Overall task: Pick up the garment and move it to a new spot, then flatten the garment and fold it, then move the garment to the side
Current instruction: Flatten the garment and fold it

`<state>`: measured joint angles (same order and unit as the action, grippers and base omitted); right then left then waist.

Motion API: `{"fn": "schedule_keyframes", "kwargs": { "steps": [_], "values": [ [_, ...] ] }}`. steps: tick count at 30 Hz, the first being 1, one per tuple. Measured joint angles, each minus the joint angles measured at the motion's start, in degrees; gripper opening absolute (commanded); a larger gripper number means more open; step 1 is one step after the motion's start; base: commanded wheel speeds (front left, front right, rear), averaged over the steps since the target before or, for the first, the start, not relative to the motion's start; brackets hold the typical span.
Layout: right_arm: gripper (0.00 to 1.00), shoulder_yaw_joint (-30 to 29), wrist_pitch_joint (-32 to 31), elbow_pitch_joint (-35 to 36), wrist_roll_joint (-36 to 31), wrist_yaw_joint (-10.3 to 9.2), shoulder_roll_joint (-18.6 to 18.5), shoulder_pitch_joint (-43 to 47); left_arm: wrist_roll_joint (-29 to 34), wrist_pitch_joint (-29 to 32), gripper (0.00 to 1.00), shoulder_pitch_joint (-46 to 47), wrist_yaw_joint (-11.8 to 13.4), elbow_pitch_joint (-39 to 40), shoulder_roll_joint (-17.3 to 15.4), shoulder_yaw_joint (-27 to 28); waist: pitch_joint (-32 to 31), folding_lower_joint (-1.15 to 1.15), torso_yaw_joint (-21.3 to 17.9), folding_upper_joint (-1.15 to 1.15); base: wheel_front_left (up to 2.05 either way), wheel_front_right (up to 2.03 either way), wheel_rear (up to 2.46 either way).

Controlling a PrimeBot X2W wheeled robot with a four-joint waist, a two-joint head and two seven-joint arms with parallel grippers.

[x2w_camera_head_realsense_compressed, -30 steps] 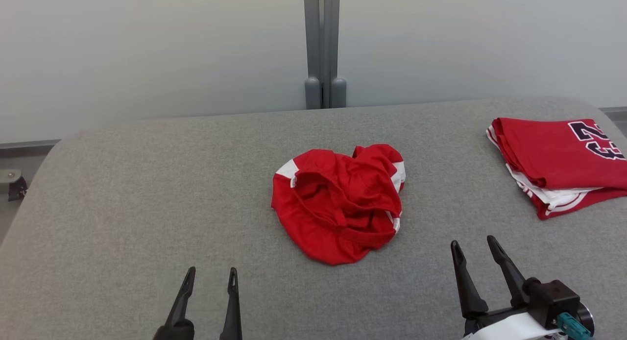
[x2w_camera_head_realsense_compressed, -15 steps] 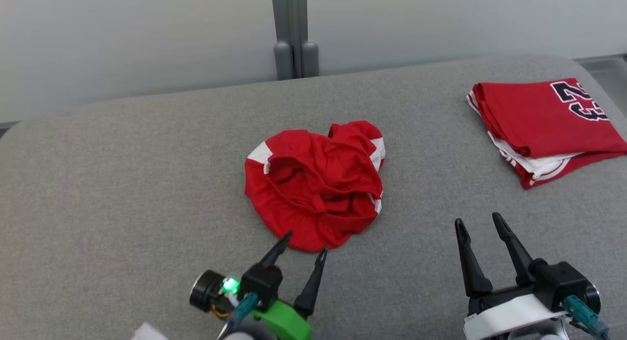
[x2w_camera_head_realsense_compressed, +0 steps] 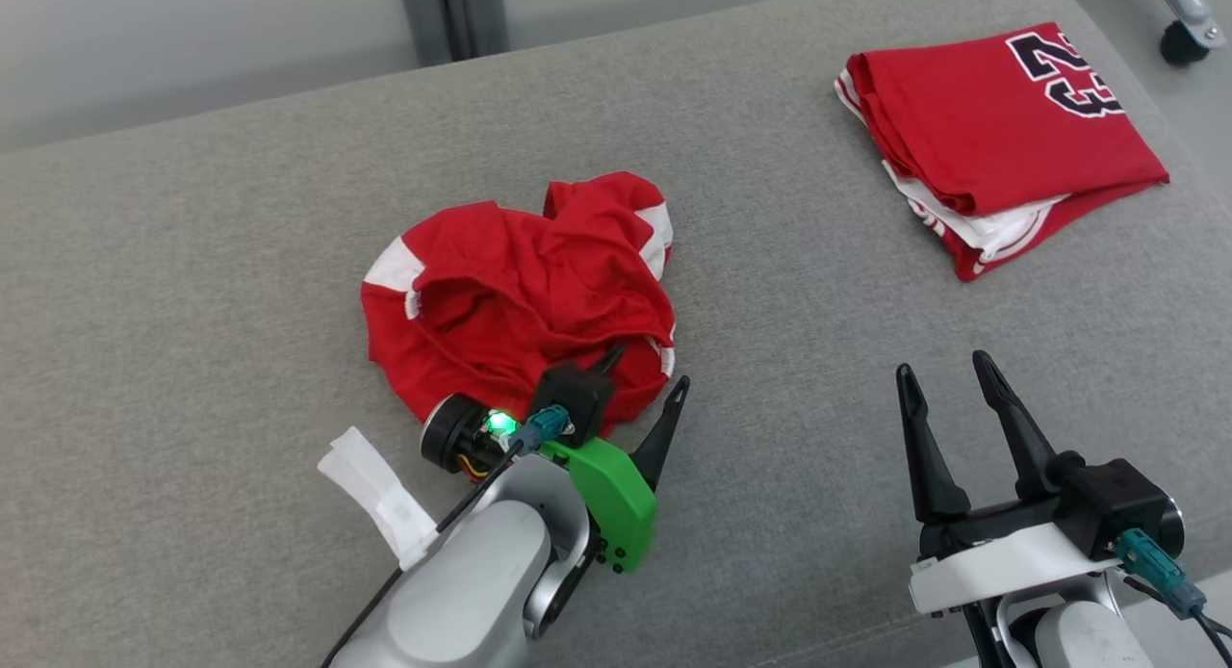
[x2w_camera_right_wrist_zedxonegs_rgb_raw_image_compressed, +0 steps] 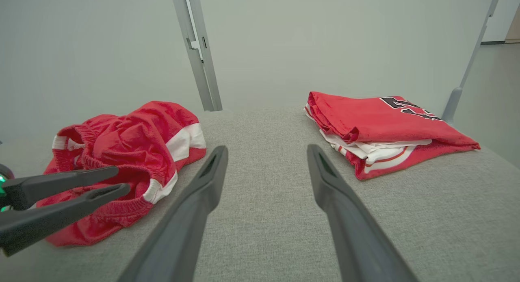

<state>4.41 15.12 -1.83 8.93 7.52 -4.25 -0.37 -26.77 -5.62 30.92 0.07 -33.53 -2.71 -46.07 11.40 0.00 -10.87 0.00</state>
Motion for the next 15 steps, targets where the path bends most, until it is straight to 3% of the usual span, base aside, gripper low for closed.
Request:
{"fn": "schedule_keyframes", "kwargs": {
  "steps": [10, 11, 12, 13, 15],
  "values": [
    [1.00, 0.1, 0.0, 0.0, 0.0, 0.00, 0.8, -0.9, -5.7, -0.6, 1.00, 4.1, 3.2, -5.1, 0.0, -4.0, 3.5, 0.00, -4.4, 0.00, 0.00, 0.00, 0.00],
    [1.00, 0.1, 0.0, 0.0, 0.0, 0.00, 0.9, -1.0, -6.2, -0.6, 0.93, 4.3, 3.2, -5.6, 0.0, -4.3, 3.7, 0.00, -4.6, 0.00, 0.00, 0.00, 0.00],
    [1.00, 0.1, 0.0, 0.0, 0.0, 0.00, 0.9, -1.0, -6.6, -0.9, 0.43, 4.6, 3.3, -6.1, 0.0, -4.5, 3.9, 0.00, -4.8, 0.00, 0.00, 0.00, 0.00],
    [1.00, 0.0, 0.0, 0.0, 0.0, 0.00, 1.0, -1.0, -7.0, -1.5, 0.00, 4.8, 3.5, -6.4, 0.0, -4.5, 4.0, 0.00, -4.9, 0.00, 0.00, 0.00, 0.00],
    [1.00, -0.2, 0.0, 0.0, 0.0, 0.00, 1.0, -1.0, -7.7, -1.5, 0.00, 5.5, 3.4, -7.2, 0.0, -5.0, 3.9, 0.00, -4.9, 0.00, 0.00, 0.00, 0.00]
  ]
}}
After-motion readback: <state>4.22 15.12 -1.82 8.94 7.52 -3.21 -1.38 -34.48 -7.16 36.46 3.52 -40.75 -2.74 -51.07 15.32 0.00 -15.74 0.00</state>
